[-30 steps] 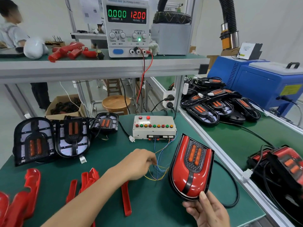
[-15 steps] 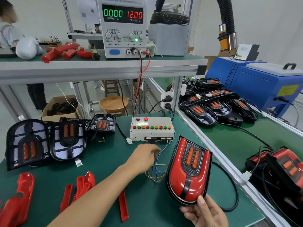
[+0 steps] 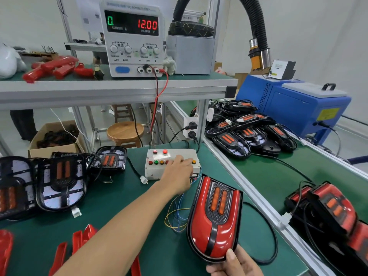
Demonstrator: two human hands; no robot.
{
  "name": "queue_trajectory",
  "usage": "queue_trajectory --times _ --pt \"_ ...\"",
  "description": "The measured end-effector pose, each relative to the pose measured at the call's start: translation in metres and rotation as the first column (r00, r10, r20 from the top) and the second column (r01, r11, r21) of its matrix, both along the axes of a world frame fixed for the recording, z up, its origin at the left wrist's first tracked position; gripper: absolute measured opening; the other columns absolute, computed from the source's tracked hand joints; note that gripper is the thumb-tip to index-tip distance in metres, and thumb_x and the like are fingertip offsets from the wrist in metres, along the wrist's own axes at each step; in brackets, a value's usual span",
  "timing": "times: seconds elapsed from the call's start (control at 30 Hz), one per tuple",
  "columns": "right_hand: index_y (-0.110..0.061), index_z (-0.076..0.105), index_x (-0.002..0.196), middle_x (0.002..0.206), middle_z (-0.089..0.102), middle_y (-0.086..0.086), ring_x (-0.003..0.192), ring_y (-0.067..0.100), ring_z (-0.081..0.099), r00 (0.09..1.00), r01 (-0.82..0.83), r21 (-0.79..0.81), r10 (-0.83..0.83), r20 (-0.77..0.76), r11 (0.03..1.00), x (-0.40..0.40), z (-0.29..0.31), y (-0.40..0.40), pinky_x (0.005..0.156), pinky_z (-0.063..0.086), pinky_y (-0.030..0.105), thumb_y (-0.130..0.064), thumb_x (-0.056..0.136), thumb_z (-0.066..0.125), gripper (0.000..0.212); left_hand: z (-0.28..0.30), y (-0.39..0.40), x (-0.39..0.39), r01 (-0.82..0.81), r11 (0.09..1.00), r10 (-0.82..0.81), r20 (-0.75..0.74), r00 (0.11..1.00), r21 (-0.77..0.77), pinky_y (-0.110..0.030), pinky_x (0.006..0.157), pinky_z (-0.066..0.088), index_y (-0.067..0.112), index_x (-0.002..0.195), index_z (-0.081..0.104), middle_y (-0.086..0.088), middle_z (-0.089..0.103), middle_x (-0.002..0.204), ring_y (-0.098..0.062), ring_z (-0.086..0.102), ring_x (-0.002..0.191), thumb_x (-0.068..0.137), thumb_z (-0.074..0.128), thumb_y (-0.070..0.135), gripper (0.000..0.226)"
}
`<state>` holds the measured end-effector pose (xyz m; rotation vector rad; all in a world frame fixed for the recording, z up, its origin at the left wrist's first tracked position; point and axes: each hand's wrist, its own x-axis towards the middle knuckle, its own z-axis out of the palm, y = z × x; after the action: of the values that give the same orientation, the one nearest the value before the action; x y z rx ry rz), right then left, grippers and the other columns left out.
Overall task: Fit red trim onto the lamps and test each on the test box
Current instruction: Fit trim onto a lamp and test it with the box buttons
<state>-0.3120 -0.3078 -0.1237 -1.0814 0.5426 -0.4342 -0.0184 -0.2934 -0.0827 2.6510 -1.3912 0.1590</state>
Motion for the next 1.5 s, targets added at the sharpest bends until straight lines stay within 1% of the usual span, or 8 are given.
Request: queue_trajectory --times 0.1,0.27,0.53,0.7,0.8,0.9,1.1,1.5 --pt "-0.002 0.064 0.124 0.079 0.064 0.047 0.055 0.046 0.067 1.000 -0.013 -0.008 0.013 0.007 1.000 0.001 -0.003 -0.004 0.046 0.057 0.033 -0.006 0.096 0.053 0.030 0.002 -0.004 -0.003 -0.023 1.000 0.024 -0.049 0.999 0.010 -0.045 0.108 0.037 0.018 0.106 0.073 0.003 0.044 0.155 -0.027 0.037 0.132 0.086 0.063 0.010 0.023" --pt "-0.001 0.060 0.129 0.079 0.062 0.049 0.056 0.046 0.066 1.000 -0.008 -0.016 0.008 0.005 1.000 0.002 -0.009 -0.006 0.045 0.056 0.033 -0.002 0.100 0.047 0.031 0.014 -0.002 -0.007 -0.085 0.995 0.064 -0.350 0.935 -0.044 -0.048 0.108 0.036 0.018 0.106 0.072 -0.002 0.045 0.153 -0.029 0.033 0.137 0.086 0.056 0.003 0.030" --pt "-0.003 0.072 0.114 0.081 0.066 0.043 0.061 0.048 0.069 0.998 0.035 -0.058 -0.032 0.053 0.998 0.003 -0.010 0.001 0.050 0.059 0.032 -0.016 0.081 0.065 0.036 0.004 0.001 -0.010 -0.057 0.998 0.051 -0.328 0.943 -0.009 -0.046 0.107 0.042 0.019 0.107 0.072 0.004 0.022 0.168 -0.026 0.027 0.143 0.088 0.060 0.002 0.028" --pt "-0.010 0.077 0.112 0.085 0.069 0.040 0.066 0.047 0.071 0.996 0.033 -0.052 -0.029 0.079 0.998 0.006 -0.011 0.002 0.054 0.060 0.032 -0.015 0.082 0.064 0.033 -0.002 0.005 -0.011 -0.112 0.994 0.107 -0.256 0.961 -0.006 -0.047 0.111 0.042 0.020 0.106 0.071 0.004 0.022 0.169 -0.027 0.025 0.151 0.090 0.062 0.003 0.025" --pt "-0.007 0.066 0.119 0.079 0.067 0.041 0.063 0.044 0.072 0.997 0.029 -0.036 -0.026 0.073 0.999 0.008 -0.012 0.001 0.051 0.059 0.031 -0.013 0.082 0.059 0.038 0.002 0.008 -0.009 -0.048 0.989 0.048 0.003 0.999 0.139 -0.047 0.106 0.047 0.015 0.131 0.064 0.000 0.025 0.168 -0.028 0.038 0.144 0.093 0.063 0.015 0.038" --pt "-0.005 0.064 0.119 0.078 0.067 0.040 0.062 0.043 0.072 0.997 0.033 -0.047 -0.029 0.074 0.998 0.009 -0.015 0.001 0.051 0.059 0.031 -0.014 0.082 0.060 0.038 0.009 0.003 -0.007 -0.026 0.963 -0.023 0.180 0.983 0.269 -0.048 0.112 0.040 0.015 0.146 0.054 -0.007 0.029 0.165 -0.028 0.039 0.144 0.100 0.055 0.021 0.047" --pt "-0.006 0.066 0.119 0.078 0.067 0.041 0.062 0.042 0.072 0.994 0.050 -0.028 -0.047 0.102 0.998 0.007 -0.019 0.001 0.051 0.059 0.031 -0.013 0.082 0.061 0.038 0.011 -0.009 -0.012 -0.064 0.929 -0.036 0.262 0.964 0.364 -0.044 0.114 0.035 0.017 0.145 0.055 -0.012 0.034 0.159 -0.028 0.037 0.143 0.107 0.043 0.029 0.041" --pt "-0.005 0.064 0.121 0.080 0.068 0.040 0.064 0.043 0.072 0.995 0.034 -0.052 -0.029 0.092 0.998 0.006 -0.021 -0.001 0.053 0.060 0.031 -0.014 0.083 0.061 0.040 0.012 -0.007 -0.015 -0.080 0.908 -0.042 0.279 0.959 0.411 -0.044 0.116 0.034 0.018 0.144 0.056 -0.012 0.029 0.162 -0.027 0.035 0.145 0.107 0.044 0.030 0.041"
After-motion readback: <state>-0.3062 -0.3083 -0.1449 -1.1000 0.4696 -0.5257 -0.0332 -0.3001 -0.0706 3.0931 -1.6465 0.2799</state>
